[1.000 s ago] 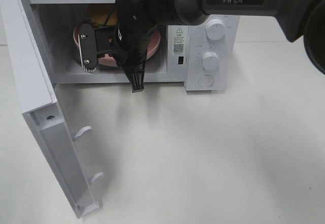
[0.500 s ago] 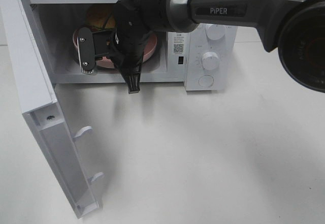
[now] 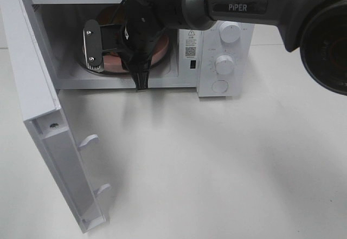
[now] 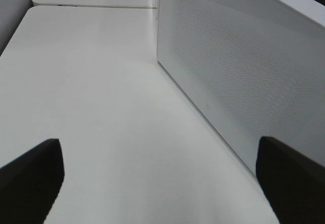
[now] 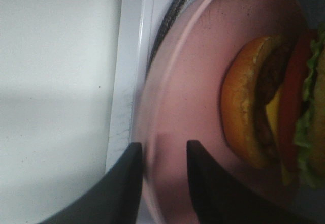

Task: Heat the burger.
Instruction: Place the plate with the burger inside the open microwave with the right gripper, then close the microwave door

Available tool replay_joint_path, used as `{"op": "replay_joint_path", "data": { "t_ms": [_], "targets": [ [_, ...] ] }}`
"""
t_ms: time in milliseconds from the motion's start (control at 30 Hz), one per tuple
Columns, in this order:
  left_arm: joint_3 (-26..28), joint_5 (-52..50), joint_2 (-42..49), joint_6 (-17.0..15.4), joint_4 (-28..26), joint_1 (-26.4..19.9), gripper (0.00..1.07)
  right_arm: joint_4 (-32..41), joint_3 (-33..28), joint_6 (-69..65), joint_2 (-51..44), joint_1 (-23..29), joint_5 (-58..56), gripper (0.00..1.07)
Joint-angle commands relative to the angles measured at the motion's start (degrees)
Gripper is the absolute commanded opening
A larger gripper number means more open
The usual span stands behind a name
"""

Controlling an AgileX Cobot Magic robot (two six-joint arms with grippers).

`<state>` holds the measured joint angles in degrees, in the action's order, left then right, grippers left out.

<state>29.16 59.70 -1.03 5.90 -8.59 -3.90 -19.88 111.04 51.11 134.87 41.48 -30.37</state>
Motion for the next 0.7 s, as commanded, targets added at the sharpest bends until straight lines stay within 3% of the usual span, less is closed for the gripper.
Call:
{"op": "replay_joint_path", "data": {
  "t_ms": [33,467,633,700],
  "targets": [
    [-0.3,-0.2,-0.1,0.0,-0.1,-0.1,0.98,1.0,0.5,-0.2,-0.5,-0.2,-0.4,0.40],
    [-0.3,-0.2,-0.1,0.0,-0.1,-0.1,0.98,1.1,0.2,-0.2,-0.6,-0.1,-3.0,0.43],
    [-0.3,-0.2,-0.1,0.0,-0.1,-0.1,0.98,2.8,-0.3,-0.8,-1.8,-0.1,-2.9,0.55],
    [-0.3,-0.2,-0.1,0.0,-0.1,-0.1,0.98,2.8,-4.0,-0.8,-3.8,0.5,-1.6,0.63]
  ]
}}
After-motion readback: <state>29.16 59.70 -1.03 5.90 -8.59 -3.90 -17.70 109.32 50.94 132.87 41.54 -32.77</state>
